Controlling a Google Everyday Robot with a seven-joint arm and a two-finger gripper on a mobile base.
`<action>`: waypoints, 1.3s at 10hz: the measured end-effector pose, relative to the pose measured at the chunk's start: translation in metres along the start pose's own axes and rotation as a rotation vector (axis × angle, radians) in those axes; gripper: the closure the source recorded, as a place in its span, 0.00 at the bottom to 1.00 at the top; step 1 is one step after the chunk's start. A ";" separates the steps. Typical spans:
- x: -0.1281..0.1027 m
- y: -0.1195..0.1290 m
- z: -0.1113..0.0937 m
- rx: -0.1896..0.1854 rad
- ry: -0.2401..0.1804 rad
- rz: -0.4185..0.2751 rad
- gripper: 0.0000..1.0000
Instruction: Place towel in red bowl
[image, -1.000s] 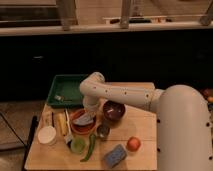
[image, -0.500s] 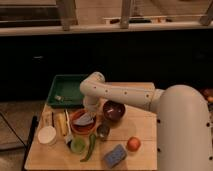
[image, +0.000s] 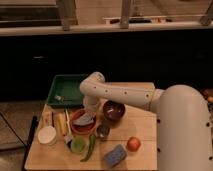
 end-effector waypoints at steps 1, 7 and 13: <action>0.000 0.001 0.000 -0.001 0.000 -0.001 0.99; 0.000 0.000 0.000 -0.003 0.001 -0.011 0.99; 0.000 -0.001 0.000 -0.005 0.002 -0.023 0.99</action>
